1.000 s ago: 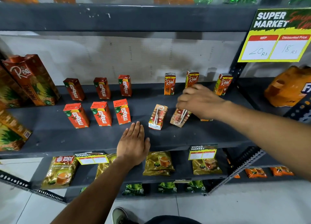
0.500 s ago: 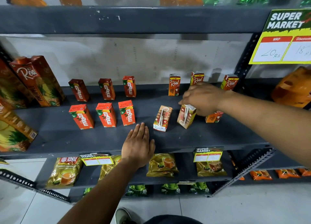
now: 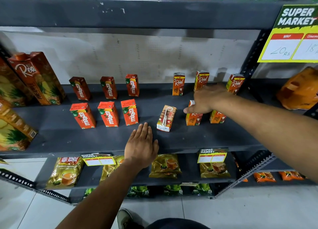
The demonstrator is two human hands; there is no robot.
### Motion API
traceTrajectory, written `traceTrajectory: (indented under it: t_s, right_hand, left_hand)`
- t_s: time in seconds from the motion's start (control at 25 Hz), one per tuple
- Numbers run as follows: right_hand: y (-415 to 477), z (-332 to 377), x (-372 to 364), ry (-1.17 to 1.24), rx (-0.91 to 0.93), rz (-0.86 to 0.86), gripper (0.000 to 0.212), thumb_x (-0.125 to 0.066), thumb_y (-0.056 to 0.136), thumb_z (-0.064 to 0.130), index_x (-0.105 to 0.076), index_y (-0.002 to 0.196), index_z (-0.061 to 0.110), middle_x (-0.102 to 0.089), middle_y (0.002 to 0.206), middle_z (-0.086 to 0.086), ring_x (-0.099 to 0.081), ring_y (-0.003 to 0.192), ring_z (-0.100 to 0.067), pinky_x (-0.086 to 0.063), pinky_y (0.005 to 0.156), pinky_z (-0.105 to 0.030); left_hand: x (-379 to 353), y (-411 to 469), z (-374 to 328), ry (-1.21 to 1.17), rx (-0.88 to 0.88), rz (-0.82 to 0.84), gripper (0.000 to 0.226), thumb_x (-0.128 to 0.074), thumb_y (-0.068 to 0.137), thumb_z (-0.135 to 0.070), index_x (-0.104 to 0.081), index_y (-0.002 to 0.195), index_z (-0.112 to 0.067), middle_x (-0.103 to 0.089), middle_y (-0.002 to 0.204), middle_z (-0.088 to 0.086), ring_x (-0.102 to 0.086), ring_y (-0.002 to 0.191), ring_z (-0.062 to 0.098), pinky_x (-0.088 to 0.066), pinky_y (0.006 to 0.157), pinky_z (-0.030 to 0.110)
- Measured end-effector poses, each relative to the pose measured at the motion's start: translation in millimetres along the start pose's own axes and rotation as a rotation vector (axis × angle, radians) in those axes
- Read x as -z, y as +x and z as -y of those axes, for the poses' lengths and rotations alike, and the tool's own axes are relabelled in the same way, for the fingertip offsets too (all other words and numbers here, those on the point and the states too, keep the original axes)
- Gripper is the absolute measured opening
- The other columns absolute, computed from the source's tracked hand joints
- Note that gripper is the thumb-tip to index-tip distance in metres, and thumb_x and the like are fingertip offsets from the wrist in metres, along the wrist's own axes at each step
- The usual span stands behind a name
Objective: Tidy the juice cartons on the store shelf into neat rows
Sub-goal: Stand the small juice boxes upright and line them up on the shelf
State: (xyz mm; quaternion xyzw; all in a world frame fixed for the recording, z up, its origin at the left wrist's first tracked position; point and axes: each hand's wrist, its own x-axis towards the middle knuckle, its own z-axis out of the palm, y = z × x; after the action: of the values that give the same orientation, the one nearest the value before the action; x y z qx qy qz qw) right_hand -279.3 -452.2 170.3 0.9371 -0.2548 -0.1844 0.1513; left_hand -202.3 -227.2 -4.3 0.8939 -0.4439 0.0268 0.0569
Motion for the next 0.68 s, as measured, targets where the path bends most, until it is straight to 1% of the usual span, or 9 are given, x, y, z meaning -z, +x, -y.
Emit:
traceTrajectory:
  t_s: [0.08,0.16,0.2,0.32,0.44,0.48,0.56,0.6,0.68]
  right_hand:
    - [4.0,1.7,6.9,0.069,0.092,-0.104,0.067,-0.047,0.073,0.079,-0.057,0.099,0.019,-0.063,0.1,-0.002,-0.059,0.094,-0.025,-0.043,0.074,-0.038]
    - [13.3,11.9,15.6,0.194,0.254,-0.226,0.06,-0.06,0.078,0.061,-0.053,0.124,0.023,-0.061,0.122,-0.006,-0.056,0.108,-0.028,-0.047,0.085,-0.042]
    - [19.4,20.1,18.8,0.215,0.322,-0.271,0.057,-0.065,0.08,0.05,-0.051,0.129,0.026,-0.059,0.128,-0.006,-0.054,0.113,-0.029,-0.046,0.089,-0.044]
    - [35.2,52.5,15.5,0.042,0.487,-0.29,0.056,-0.07,0.079,0.021,-0.051,0.131,0.031,-0.057,0.132,-0.002,-0.047,0.12,-0.028,-0.038,0.096,-0.048]
    - [41.1,81.4,-6.8,-0.143,0.667,-0.241,0.045,-0.065,0.082,0.017,-0.056,0.123,0.033,-0.061,0.127,0.002,-0.043,0.122,-0.026,-0.031,0.102,-0.051]
    - [42.3,86.7,-14.5,-0.165,0.727,-0.236,0.039,-0.065,0.082,0.019,-0.059,0.118,0.032,-0.063,0.122,0.002,-0.046,0.119,-0.026,-0.033,0.1,-0.05]
    - [44.9,88.6,-20.9,-0.127,0.769,-0.206,0.029,-0.065,0.079,0.024,-0.061,0.108,0.03,-0.067,0.108,0.0,-0.054,0.106,-0.025,-0.04,0.087,-0.043]
    - [47.5,86.5,-19.5,-0.071,0.73,-0.192,0.03,-0.066,0.076,0.029,-0.06,0.105,0.029,-0.067,0.103,0.0,-0.057,0.097,-0.024,-0.041,0.078,-0.038]
    - [53.4,80.1,-13.5,0.092,0.547,-0.247,0.04,-0.069,0.067,0.04,-0.057,0.102,0.026,-0.066,0.097,-0.003,-0.057,0.08,-0.022,-0.04,0.064,-0.034]
  left_hand:
    - [0.0,-0.4,0.2,-0.004,-0.004,0.004,0.074,-0.004,0.091,-0.049,-0.016,0.148,-0.004,-0.013,0.16,0.014,-0.008,0.147,0.026,-0.005,0.118,0.037]
    - [-0.1,-0.4,0.9,-0.005,-0.007,0.012,0.072,-0.005,0.092,-0.048,-0.015,0.149,-0.004,-0.011,0.16,0.014,-0.006,0.147,0.025,-0.004,0.118,0.037]
    - [0.4,-0.4,1.2,-0.007,-0.009,0.014,0.071,-0.006,0.093,-0.048,-0.014,0.149,-0.004,-0.011,0.16,0.014,-0.006,0.147,0.025,-0.003,0.118,0.037]
    - [2.0,-0.6,2.2,-0.025,-0.011,0.022,0.069,-0.01,0.095,-0.047,-0.014,0.149,-0.004,-0.01,0.16,0.014,-0.005,0.148,0.025,-0.002,0.117,0.036]
    - [2.3,-0.5,1.8,-0.039,-0.015,0.035,0.069,-0.011,0.095,-0.046,-0.012,0.149,-0.004,-0.009,0.16,0.014,-0.004,0.148,0.025,-0.001,0.117,0.036]
    - [2.2,-0.6,2.1,-0.042,-0.015,0.035,0.069,-0.011,0.094,-0.046,-0.012,0.149,-0.004,-0.008,0.16,0.014,-0.003,0.148,0.025,-0.001,0.117,0.036]
    - [1.4,0.5,3.1,-0.042,-0.015,0.031,0.071,-0.008,0.093,-0.047,-0.012,0.149,-0.004,-0.009,0.16,0.014,-0.004,0.148,0.025,-0.002,0.118,0.037]
    - [0.9,0.9,3.3,-0.038,-0.017,0.03,0.072,-0.007,0.092,-0.047,-0.012,0.149,-0.004,-0.009,0.16,0.014,-0.004,0.147,0.025,-0.003,0.118,0.037]
    - [-0.1,1.3,3.4,-0.035,-0.02,0.025,0.074,-0.004,0.09,-0.048,-0.012,0.149,-0.004,-0.008,0.16,0.014,-0.004,0.147,0.026,-0.003,0.119,0.038]
